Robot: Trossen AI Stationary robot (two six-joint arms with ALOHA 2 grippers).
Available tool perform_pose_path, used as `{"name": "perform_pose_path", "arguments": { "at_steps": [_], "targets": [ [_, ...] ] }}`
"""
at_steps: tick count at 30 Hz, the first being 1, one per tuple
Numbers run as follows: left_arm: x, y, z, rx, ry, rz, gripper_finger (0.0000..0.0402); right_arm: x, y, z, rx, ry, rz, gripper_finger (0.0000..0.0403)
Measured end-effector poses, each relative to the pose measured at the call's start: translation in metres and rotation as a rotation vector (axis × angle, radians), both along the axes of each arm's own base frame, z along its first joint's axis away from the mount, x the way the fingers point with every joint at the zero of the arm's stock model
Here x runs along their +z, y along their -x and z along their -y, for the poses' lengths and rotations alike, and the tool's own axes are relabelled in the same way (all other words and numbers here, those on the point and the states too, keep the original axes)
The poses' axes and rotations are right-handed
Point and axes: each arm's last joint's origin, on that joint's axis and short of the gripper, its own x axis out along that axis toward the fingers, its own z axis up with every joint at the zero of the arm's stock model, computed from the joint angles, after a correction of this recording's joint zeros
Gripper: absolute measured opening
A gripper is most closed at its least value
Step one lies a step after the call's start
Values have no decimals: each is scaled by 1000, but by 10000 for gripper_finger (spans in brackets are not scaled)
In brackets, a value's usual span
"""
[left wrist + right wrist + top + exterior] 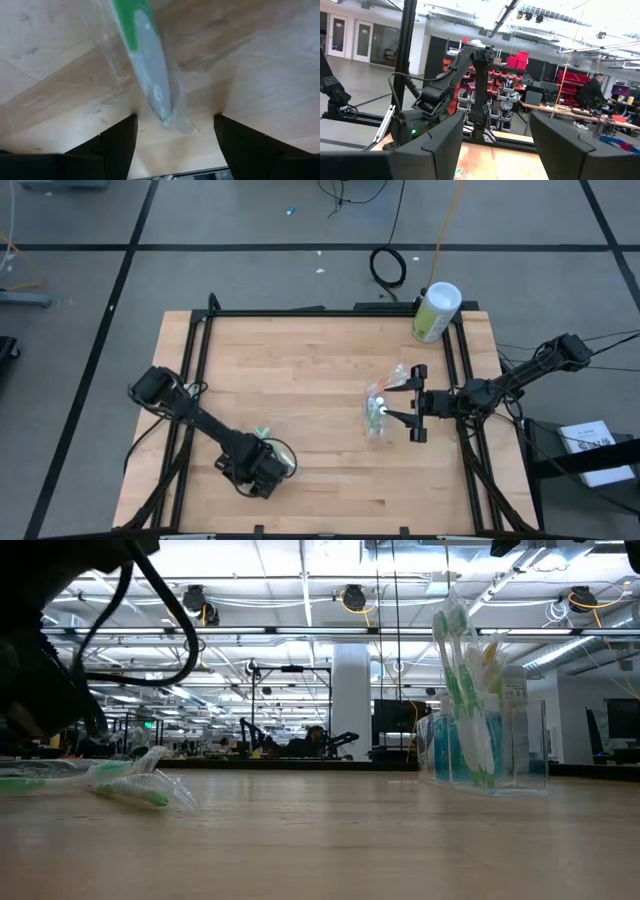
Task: Pick & Place toothbrushing station
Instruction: Put the green toothbrush into the bottom of the transparent organizer
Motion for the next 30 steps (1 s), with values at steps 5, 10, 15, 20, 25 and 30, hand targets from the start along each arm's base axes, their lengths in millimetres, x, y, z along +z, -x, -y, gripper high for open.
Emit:
{"name": "perform_pose_path", "arguments": {
  "at_steps": [5,10,15,20,25,30],
  "targets": [
    [1,-1,-3,-26,-36,39,269,0,0,0,4,-17,2,222],
    [6,-1,-8,-39,-141,109,269,0,0,0,10,-38,2,222],
    [5,-2,-10,-27,-195,140,269,0,0,0,10,-38,2,222],
    [5,-3,-11,-28,-225,159,269,0,0,0,12,-46,2,222],
    [5,-2,-11,-36,-223,162,262,0,0,0,12,-46,2,222],
    [5,-2,-11,-43,-226,157,205,0,0,0,13,-46,2,222]
  ]
}}
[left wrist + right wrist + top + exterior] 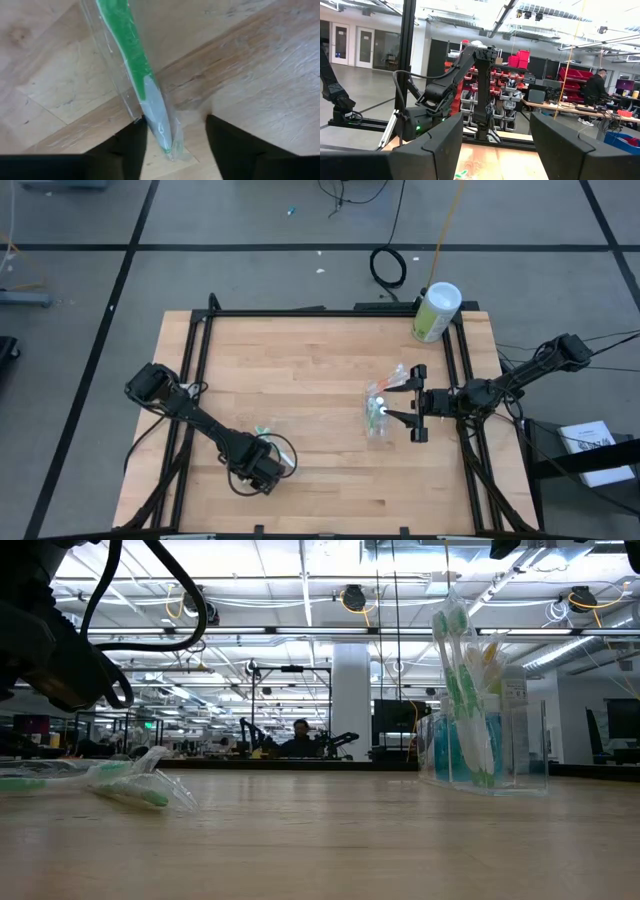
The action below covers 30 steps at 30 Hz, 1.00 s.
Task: Pick & Place toothbrushing station
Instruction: Put the green toothbrush into the bottom of the transparent organizer
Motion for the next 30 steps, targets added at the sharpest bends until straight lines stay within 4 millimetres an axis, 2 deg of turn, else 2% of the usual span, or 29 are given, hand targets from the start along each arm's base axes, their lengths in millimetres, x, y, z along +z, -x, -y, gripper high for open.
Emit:
{"name": "perform_pose_path", "arguments": {
  "at_steps": [10,15,18,24,30],
  "targets": [
    [3,1,-5,-33,-9,-6,63,0,0,0,0,0,1,222],
    [18,4,-12,-26,-53,45,12,0,0,0,0,0,-1,222],
    [32,7,-22,10,-182,119,12,0,0,0,-1,1,-3,222],
    [66,13,-34,35,-301,297,10,0,0,0,-3,5,-4,222],
    [98,4,-40,-131,-468,646,18,0,0,0,-4,7,-5,222]
  ]
}}
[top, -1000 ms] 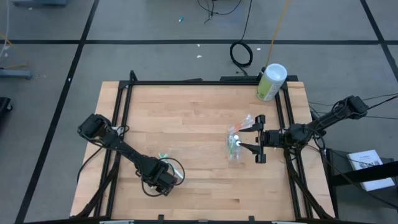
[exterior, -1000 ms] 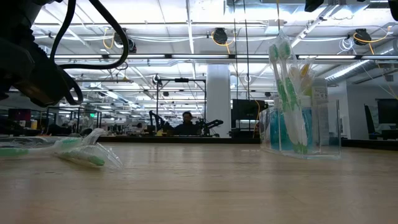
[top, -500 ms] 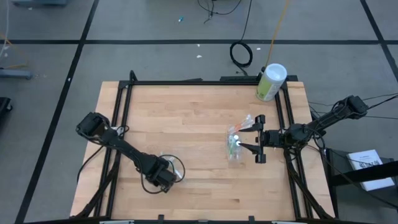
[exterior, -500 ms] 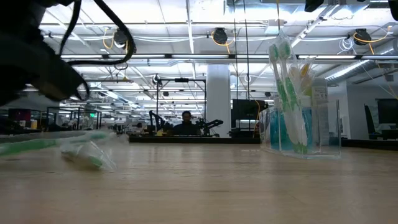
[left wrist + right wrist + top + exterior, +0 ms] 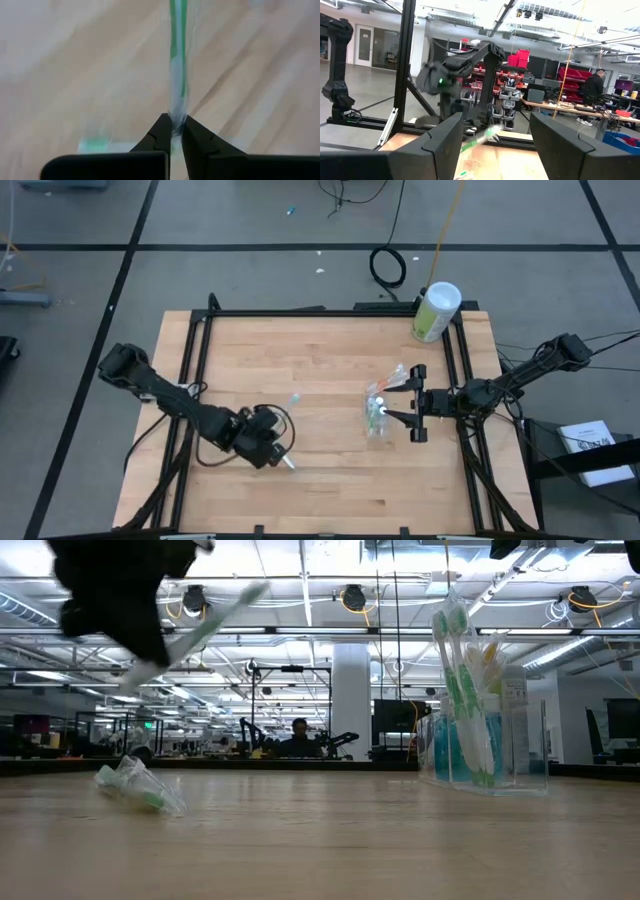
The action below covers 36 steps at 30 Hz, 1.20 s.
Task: Pick & Place toothbrushing station
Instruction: Put the green toothbrush into the bottom of the transparent organizer
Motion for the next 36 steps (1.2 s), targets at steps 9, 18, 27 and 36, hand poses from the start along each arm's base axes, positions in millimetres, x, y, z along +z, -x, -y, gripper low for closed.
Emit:
{"name": "perform_pose_path", "arguments": {
  "at_steps": [9,18,27,36],
  "targets": [
    [22,-37,-29,-332,-293,200,6,0,0,0,-1,1,0,221],
    [48,-73,-53,-512,-653,459,21,-1,-2,-1,-3,4,1,222],
    [27,-100,-70,-694,-703,503,18,-7,-20,-3,-49,59,52,238],
    [-2,-116,-82,-667,-656,461,17,-17,-45,4,-59,13,73,282]
  ]
}}
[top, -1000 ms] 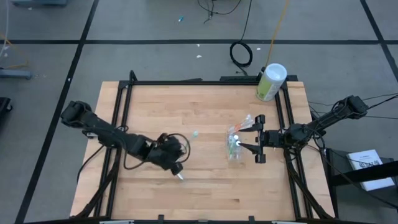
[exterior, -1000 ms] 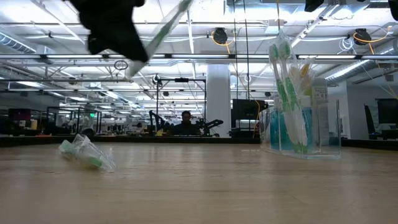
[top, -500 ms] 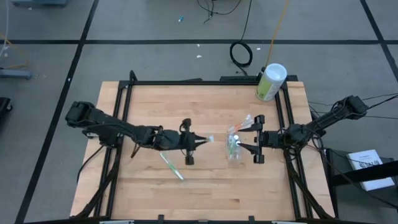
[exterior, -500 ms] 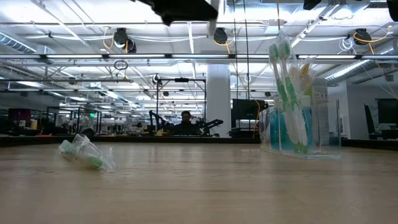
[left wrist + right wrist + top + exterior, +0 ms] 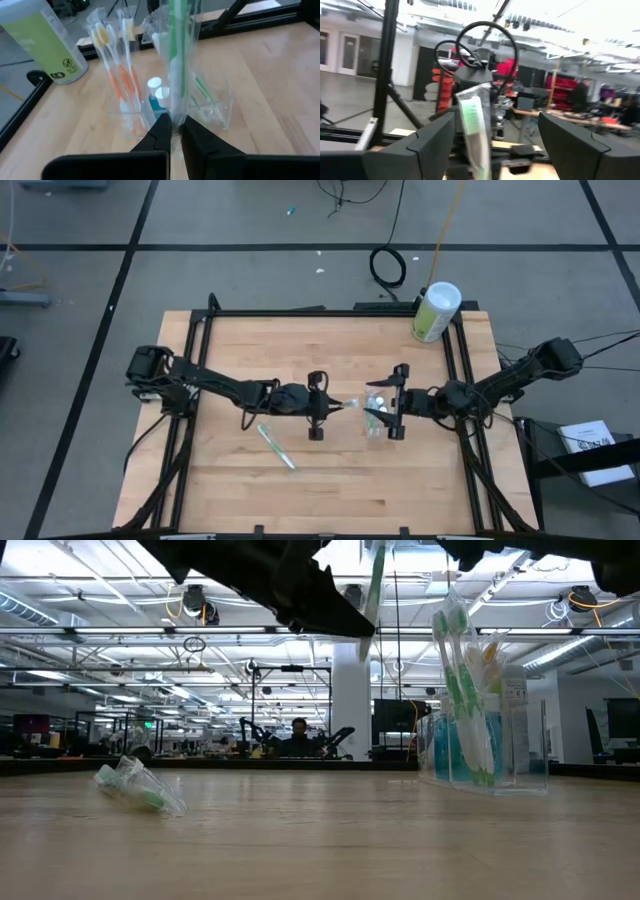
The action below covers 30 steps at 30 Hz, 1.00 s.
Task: Pick & Place toothbrushing station
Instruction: Put the green toothbrush into the bottom of the transparent organizer
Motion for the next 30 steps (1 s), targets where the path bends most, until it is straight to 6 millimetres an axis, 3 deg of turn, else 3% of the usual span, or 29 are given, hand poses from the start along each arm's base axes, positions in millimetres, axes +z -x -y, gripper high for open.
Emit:
{"name": "perform_pose_path", "arguments": {
  "at_steps": [8,14,22,30],
  "targets": [
    [-4,-2,-1,11,26,-3,18,-1,-18,-2,82,0,-47,279],
    [-3,-2,0,5,49,5,30,-3,-20,-1,74,11,-67,279],
    [-2,-3,0,12,68,21,8,-4,-22,7,57,-35,-70,277],
    [-2,-3,0,13,71,23,33,-4,-22,7,53,-20,-72,263]
  ]
}}
